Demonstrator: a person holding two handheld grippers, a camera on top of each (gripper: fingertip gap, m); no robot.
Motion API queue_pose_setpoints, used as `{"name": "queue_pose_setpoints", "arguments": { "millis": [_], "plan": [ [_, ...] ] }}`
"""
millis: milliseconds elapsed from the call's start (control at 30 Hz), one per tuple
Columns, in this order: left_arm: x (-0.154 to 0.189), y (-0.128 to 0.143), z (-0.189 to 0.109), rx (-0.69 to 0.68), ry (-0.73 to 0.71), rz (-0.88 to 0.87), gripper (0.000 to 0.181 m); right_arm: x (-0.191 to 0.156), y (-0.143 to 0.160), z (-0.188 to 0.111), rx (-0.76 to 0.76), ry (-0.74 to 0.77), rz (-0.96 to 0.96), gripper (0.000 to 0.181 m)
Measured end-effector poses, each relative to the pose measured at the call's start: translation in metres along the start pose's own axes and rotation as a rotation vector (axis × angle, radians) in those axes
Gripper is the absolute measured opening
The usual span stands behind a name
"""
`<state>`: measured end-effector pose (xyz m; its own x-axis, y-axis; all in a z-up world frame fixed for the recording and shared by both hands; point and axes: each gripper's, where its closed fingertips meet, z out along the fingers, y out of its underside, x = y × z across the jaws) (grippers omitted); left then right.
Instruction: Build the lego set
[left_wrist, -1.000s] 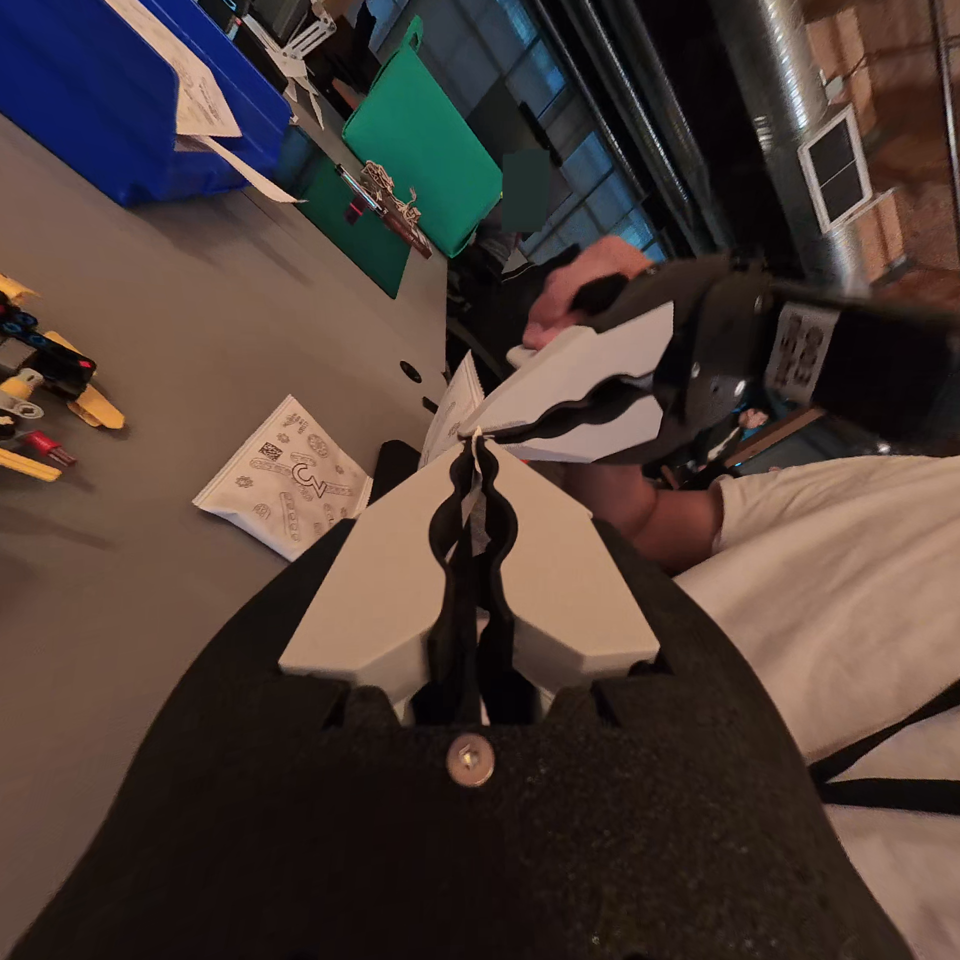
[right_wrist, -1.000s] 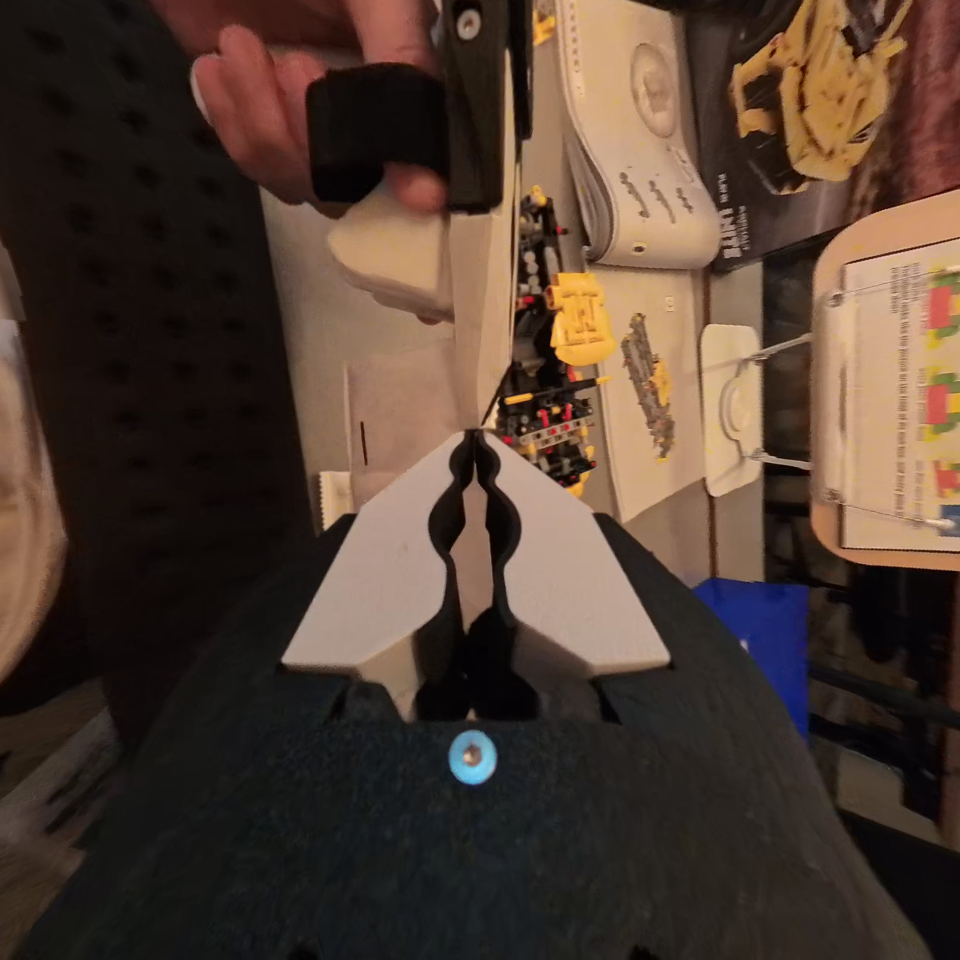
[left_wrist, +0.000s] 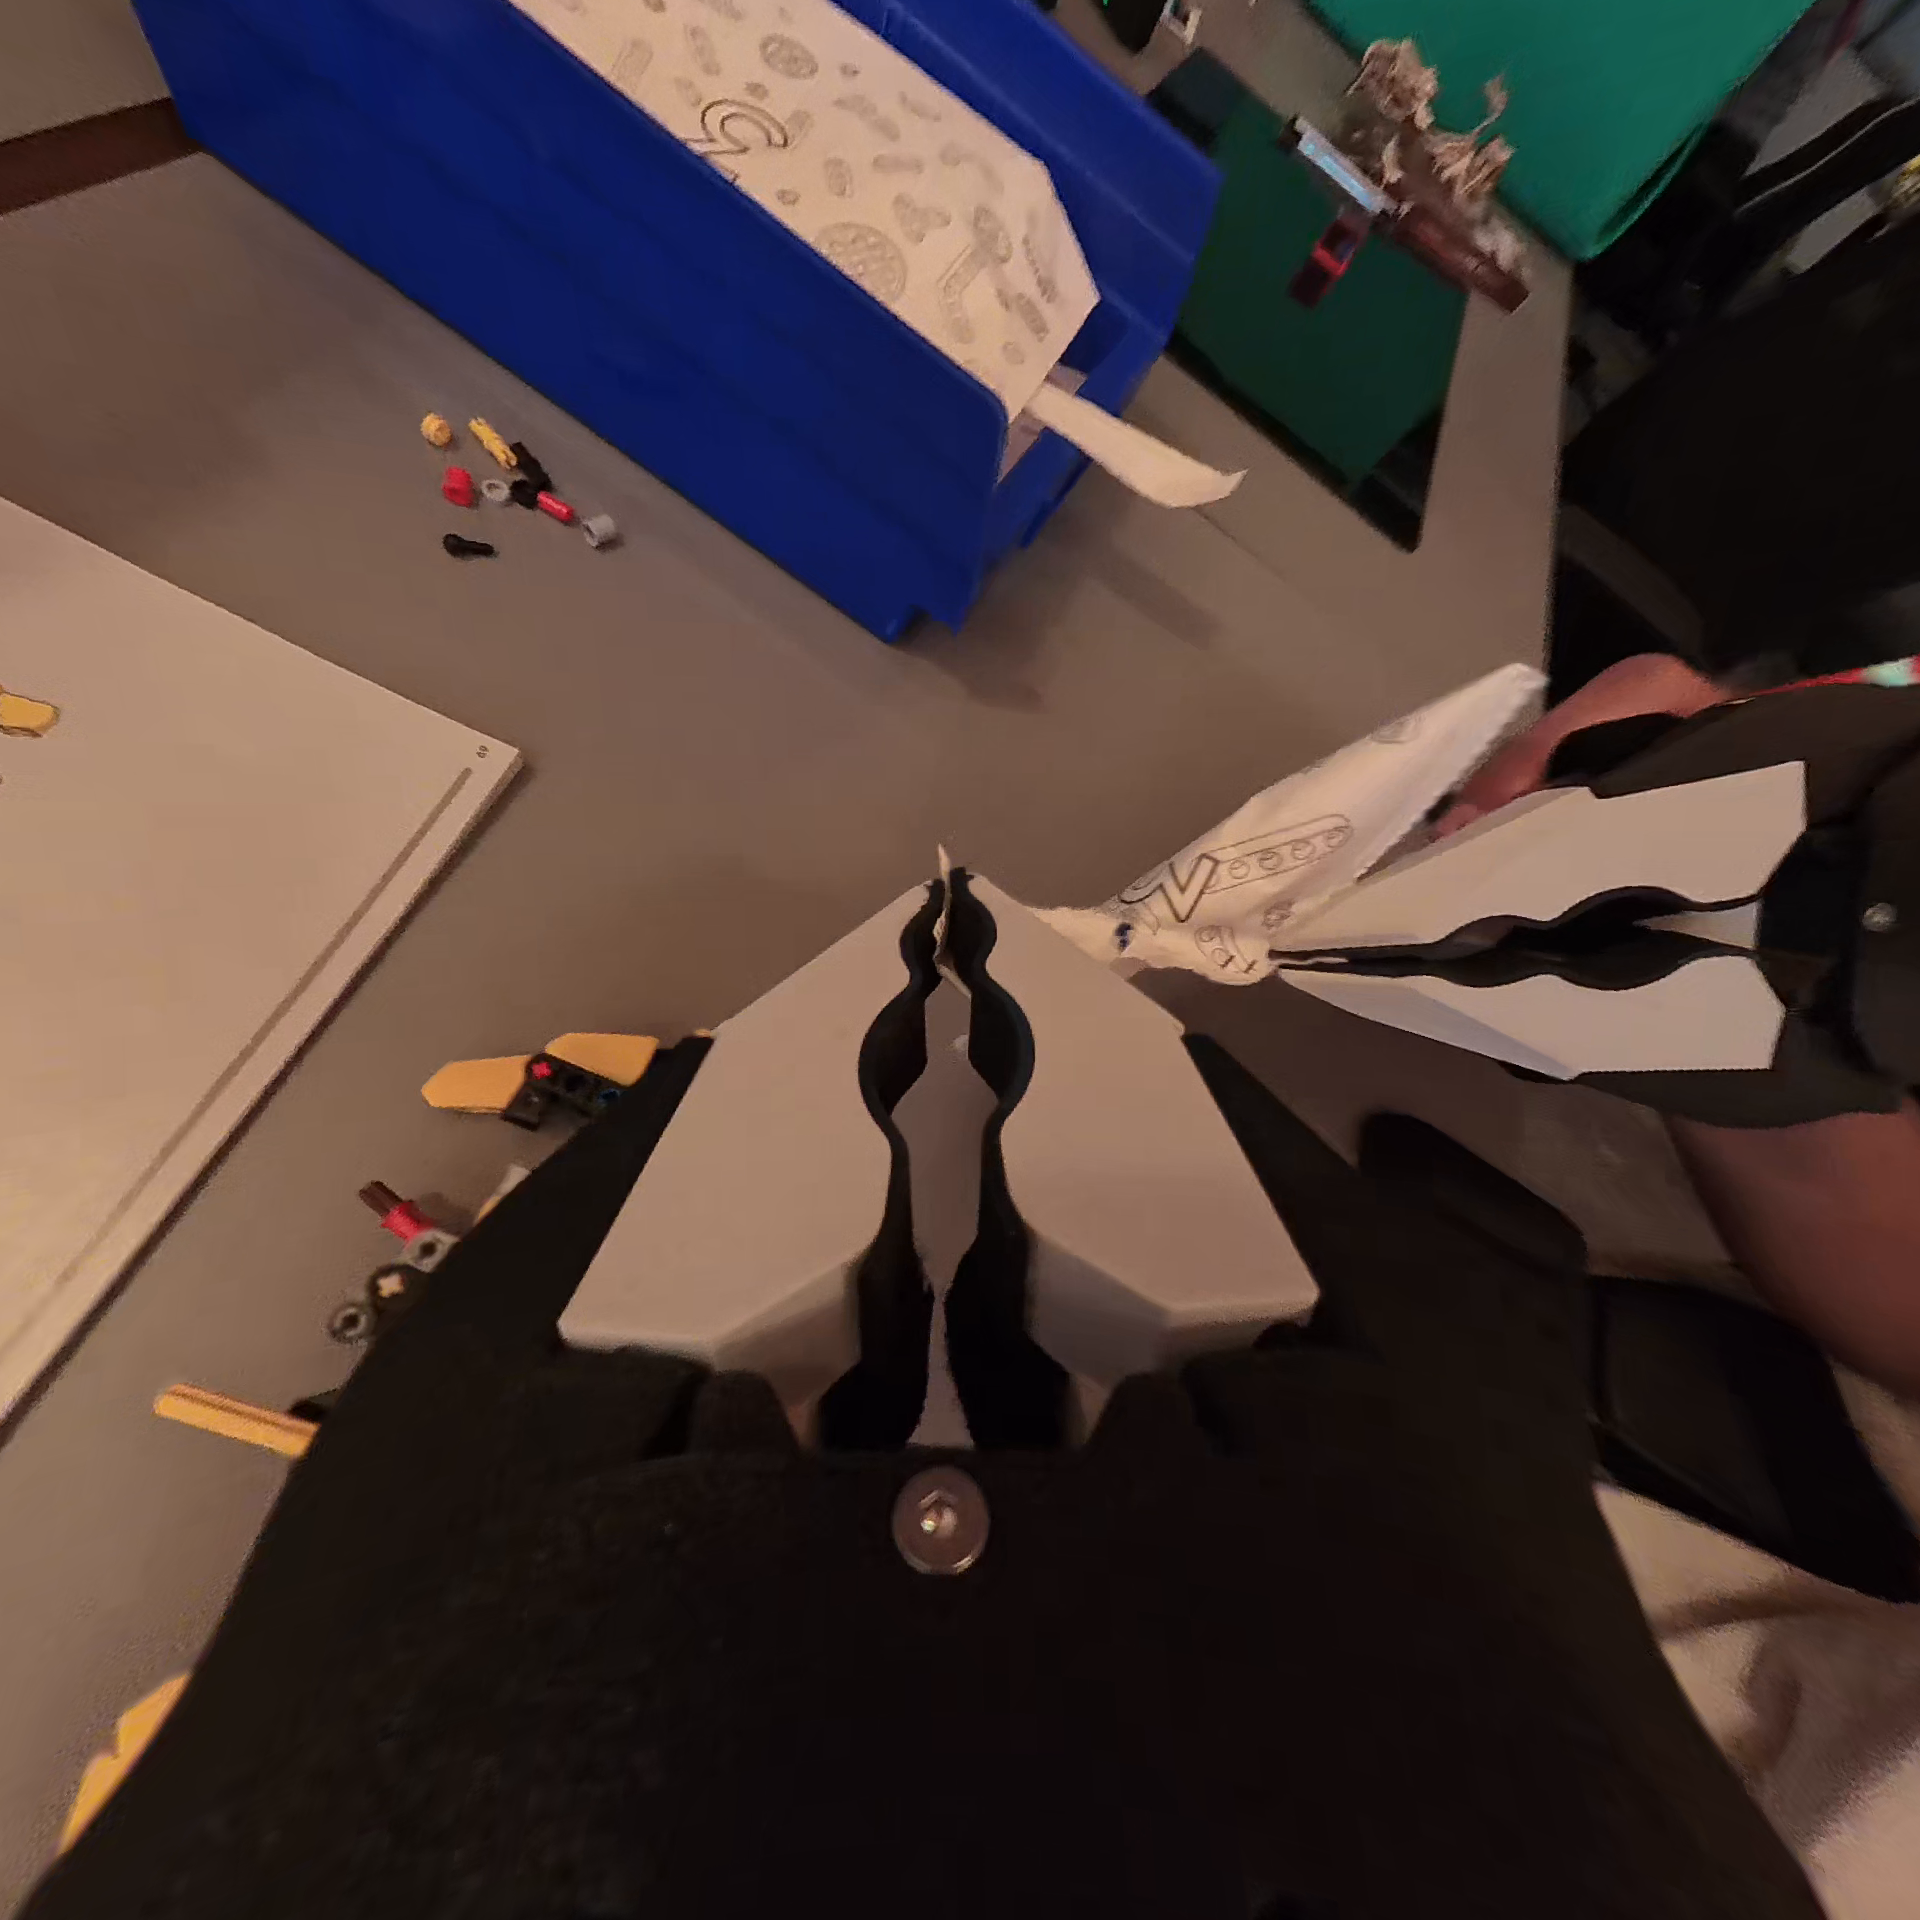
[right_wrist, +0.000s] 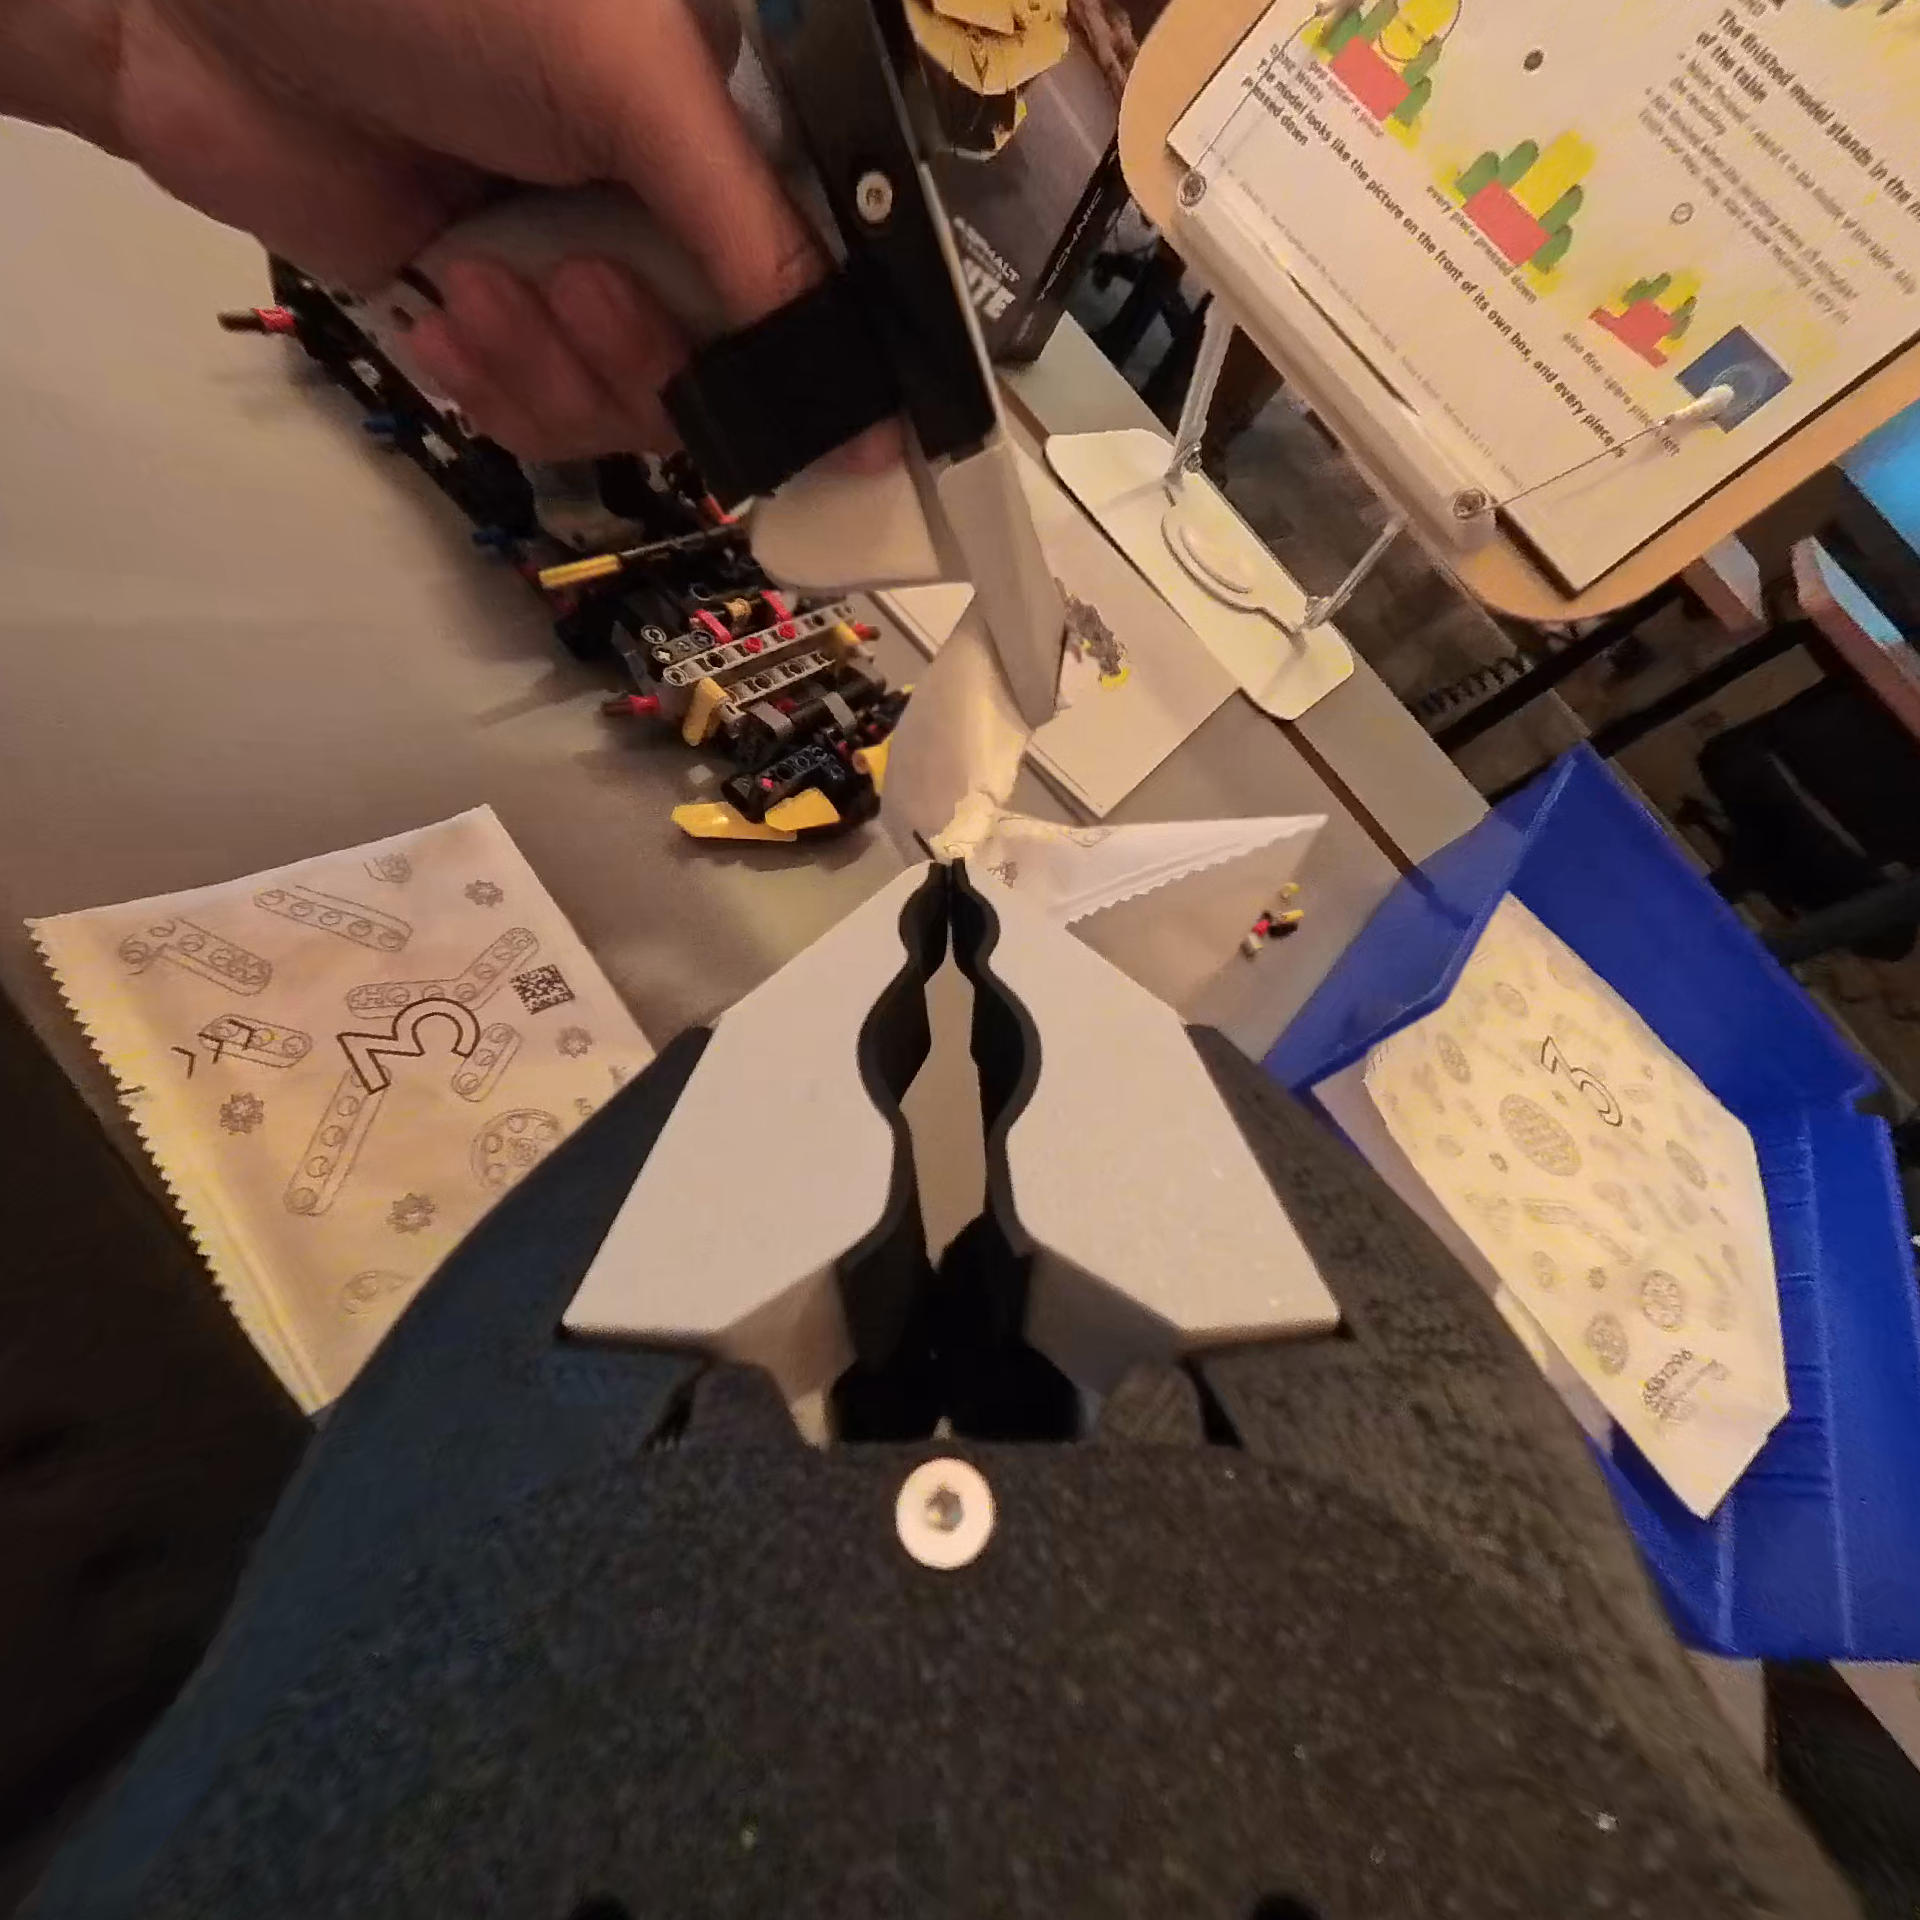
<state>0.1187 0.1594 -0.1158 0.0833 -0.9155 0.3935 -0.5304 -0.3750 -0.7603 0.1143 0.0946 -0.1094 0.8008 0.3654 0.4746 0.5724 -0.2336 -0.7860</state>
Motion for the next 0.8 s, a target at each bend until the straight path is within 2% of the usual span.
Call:
{"name": "queue_pose_setpoints", "arguments": {
  "millis": [200,367,433,533,633,800],
  "plan": [
    [-0.017,0.002,0.03,-0.138,-0.18,0.145,0.0,-0.003,0.026,0.015,-0.036,0.014,0.054,0.0],
    [-0.029,0.008,0.049,-0.225,-0.266,0.216,0.0,-0.004,0.042,0.023,-0.089,0.043,0.066,0.0],
    [-0.048,0.009,0.049,-0.243,-0.376,0.255,0.0,-0.007,0.045,0.02,-0.087,0.016,0.115,0.0],
    [-0.043,0.003,0.049,-0.231,-0.381,0.285,0.0,-0.008,0.054,0.021,-0.109,0.009,0.126,0.0],
    [-0.05,0.014,0.056,-0.282,-0.357,0.241,0.0,-0.006,0.052,0.017,-0.111,-0.001,0.15,0.0],
    [-0.061,0.025,0.061,-0.329,-0.414,0.263,0.0,-0.018,0.059,0.018,-0.143,-0.03,0.179,0.0]
  ]
}}
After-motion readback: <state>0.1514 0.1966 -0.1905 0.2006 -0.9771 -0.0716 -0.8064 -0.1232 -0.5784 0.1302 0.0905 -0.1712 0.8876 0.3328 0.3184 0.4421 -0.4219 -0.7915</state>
